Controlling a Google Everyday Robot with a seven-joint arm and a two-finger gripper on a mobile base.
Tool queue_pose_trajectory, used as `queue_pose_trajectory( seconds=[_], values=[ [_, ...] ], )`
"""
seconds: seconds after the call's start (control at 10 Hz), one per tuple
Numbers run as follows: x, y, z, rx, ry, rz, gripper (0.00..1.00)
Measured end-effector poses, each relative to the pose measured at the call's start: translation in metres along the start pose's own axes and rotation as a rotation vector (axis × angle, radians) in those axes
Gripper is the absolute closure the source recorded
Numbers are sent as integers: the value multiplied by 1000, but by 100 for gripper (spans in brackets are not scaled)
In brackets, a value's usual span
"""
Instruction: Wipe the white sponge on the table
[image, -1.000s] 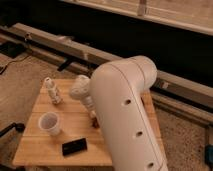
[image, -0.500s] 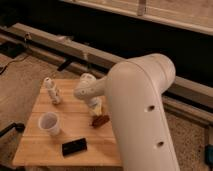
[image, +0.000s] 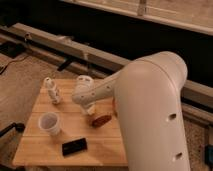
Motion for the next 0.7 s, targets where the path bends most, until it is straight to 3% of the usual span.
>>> queue_pose_trajectory(
  seconds=[0.7],
  values=[
    [-6,-9,-1,-2,-8,-19,20]
  ],
)
